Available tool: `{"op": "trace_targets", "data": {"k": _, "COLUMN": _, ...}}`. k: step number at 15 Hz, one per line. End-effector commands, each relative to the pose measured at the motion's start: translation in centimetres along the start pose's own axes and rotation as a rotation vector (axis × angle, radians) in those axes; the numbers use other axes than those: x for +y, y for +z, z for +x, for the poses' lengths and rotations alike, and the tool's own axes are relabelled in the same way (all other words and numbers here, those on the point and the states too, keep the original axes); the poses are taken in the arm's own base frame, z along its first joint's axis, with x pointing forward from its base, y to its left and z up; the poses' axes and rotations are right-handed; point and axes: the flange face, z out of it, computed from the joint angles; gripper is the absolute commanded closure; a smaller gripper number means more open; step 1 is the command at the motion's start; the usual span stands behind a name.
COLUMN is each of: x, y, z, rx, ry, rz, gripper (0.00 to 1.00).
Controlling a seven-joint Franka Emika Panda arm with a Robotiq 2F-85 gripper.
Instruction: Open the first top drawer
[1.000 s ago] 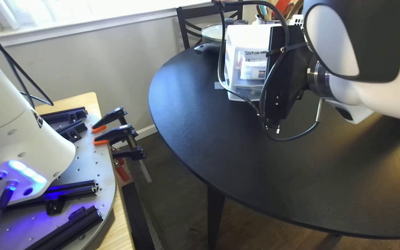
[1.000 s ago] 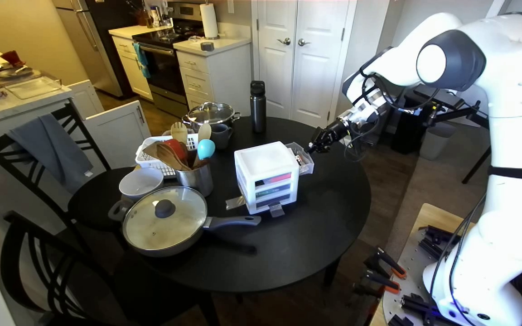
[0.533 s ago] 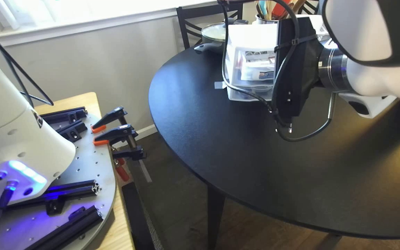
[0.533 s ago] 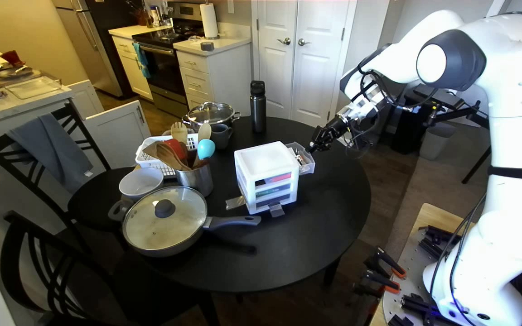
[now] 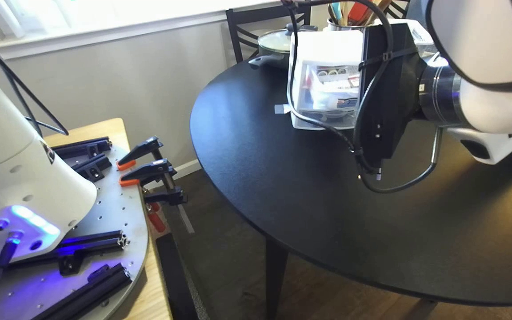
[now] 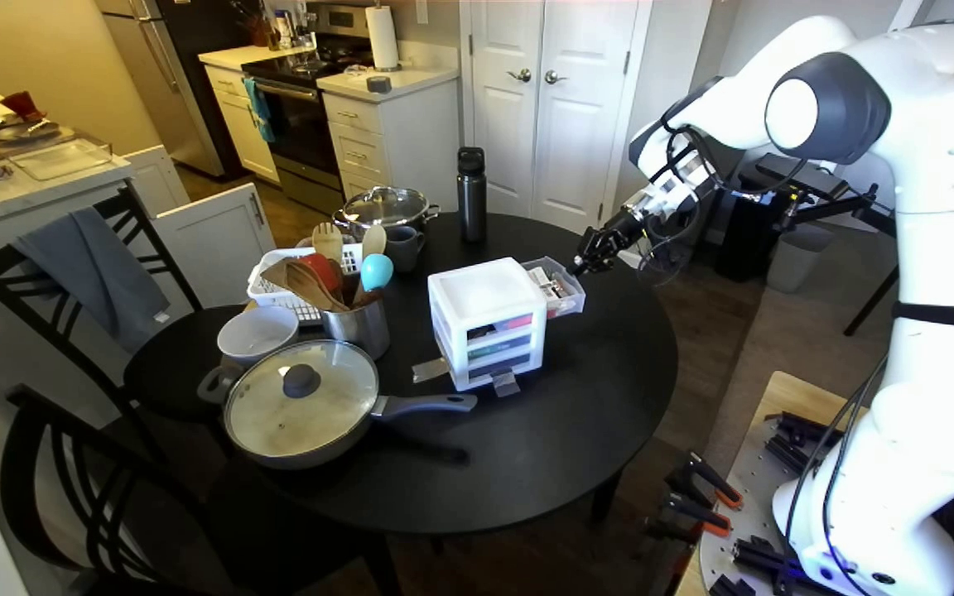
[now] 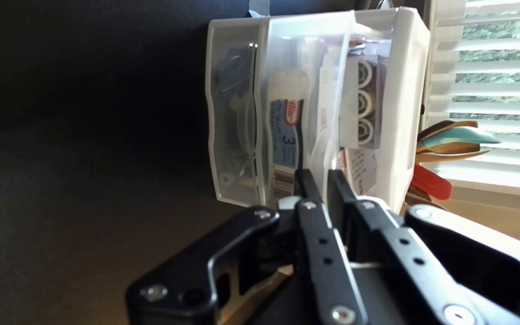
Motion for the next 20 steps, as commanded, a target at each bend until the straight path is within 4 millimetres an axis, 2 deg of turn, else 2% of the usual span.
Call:
{"op": "trace_targets", "data": {"k": 1, "x": 3.2, "y": -3.1, "z": 0.0, "rx": 0.057, "ry": 0.066, "rz": -0.095, "gripper": 0.93}}
{"op": "trace_targets", "data": {"k": 4, "x": 3.9, "y": -4.4, "z": 0.0, "rx": 0.074, "ry": 0.082, "rz": -0.110, "gripper": 0.93}}
{"op": "trace_targets", "data": {"k": 10, "x": 3.4, "y": -4.1, "z": 0.4, "rx": 0.068, "ry": 0.079, "rz": -0.114, "gripper": 0.93}}
{"op": "trace_targets", "data": {"k": 15, "x": 3.5, "y": -5.7, "z": 1.3, "rx": 0.102, "ry": 0.079, "rz": -0.186, "gripper": 0.92}}
{"op": "trace_targets", "data": {"k": 16, "x": 3.6, "y": -6.1, "z": 1.5, "rx": 0.108, "ry": 0.078, "rz": -0.210, "gripper": 0.65}}
{"op": "trace_targets", "data": {"k": 18, "x": 3.5, "y": -6.9, "z": 1.9, "rx": 0.119, "ry": 0.078, "rz": -0.241, "gripper": 0.64}}
{"op": "trace_targets", "data": {"k": 20, "x": 2.8, "y": -7.6, "z": 2.5, "rx": 0.126, "ry": 0.066, "rz": -0.260, "gripper": 0.52}}
